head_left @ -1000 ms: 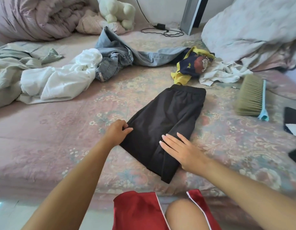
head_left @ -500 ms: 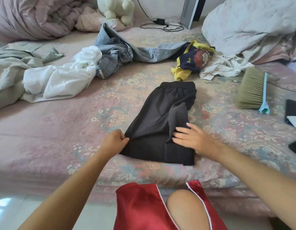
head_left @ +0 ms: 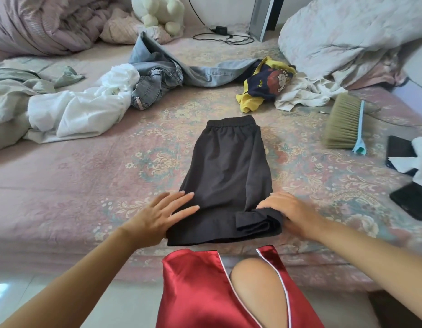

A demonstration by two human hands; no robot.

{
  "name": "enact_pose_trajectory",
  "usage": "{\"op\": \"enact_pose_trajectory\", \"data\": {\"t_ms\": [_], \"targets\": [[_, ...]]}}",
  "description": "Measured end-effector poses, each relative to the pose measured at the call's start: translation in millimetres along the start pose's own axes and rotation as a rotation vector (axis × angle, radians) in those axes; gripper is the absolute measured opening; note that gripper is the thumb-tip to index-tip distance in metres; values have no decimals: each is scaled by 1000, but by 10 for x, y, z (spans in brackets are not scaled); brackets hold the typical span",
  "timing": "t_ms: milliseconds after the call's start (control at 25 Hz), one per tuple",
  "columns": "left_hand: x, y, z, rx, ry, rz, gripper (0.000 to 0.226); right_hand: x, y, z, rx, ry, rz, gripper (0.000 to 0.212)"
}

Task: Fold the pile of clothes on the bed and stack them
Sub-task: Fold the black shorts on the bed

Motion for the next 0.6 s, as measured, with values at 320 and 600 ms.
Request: {"op": "enact_pose_trajectory", "data": {"t_ms": [320,600], "targets": [[-31,-112,401,219,-573,-843,17,-64,-181,-96,195,763,545,15],[33,96,840,219,-1234,-1102,36,78,-175,71,441,1020,422,31]]}}
Point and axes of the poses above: each hand's wrist, its own z-axis towards the middle knuckle, its own y-axis out of the palm, x = y × z, the point moved 3 cm from there along z, towards the middle knuckle, and after that the axes turned 2 degrees about x, right-handed, at the moved point
